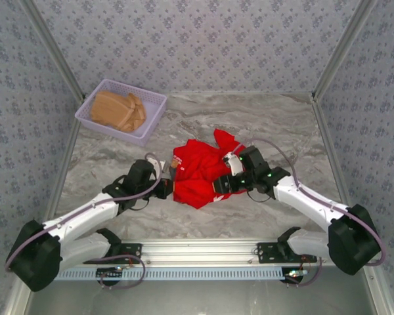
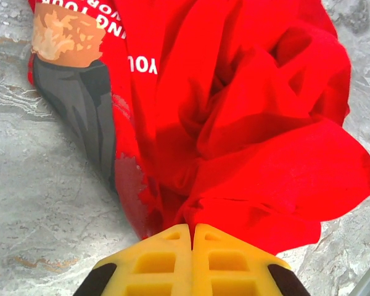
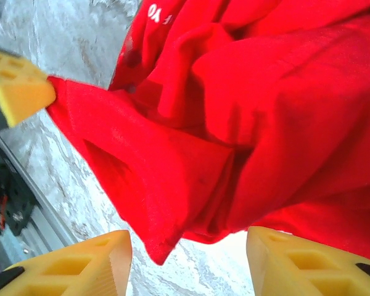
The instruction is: Fold the inside-out t-shirt
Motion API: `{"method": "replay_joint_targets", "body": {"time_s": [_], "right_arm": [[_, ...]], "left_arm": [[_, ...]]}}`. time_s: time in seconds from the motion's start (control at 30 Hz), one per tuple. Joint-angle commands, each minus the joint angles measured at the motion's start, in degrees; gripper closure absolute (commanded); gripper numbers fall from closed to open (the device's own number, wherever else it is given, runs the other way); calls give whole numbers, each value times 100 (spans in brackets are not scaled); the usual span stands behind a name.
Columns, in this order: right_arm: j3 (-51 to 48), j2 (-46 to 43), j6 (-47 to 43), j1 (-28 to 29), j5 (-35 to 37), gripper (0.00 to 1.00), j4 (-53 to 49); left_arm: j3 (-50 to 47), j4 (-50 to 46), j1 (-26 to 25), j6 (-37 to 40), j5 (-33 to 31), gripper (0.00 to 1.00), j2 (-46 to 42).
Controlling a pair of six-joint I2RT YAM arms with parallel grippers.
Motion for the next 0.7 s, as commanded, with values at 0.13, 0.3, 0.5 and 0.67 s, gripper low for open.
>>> {"method": "replay_joint_targets", "body": {"time_s": [0.13,0.3,0.5,0.67], "right_arm": [[83,342,29,427,406,48,32],[-75,629,703,455,237,57,511],[-32,214,938,298,118,89,404],[653,-581,440,-6,448,96,-702]], "left_arm": [[410,-163,100,-126,221,100,198],[412,-179,104,-100,208,100,177],[400,-198,103,37,203,100,-93],[589,141,112,102,398,100,-574]]}}
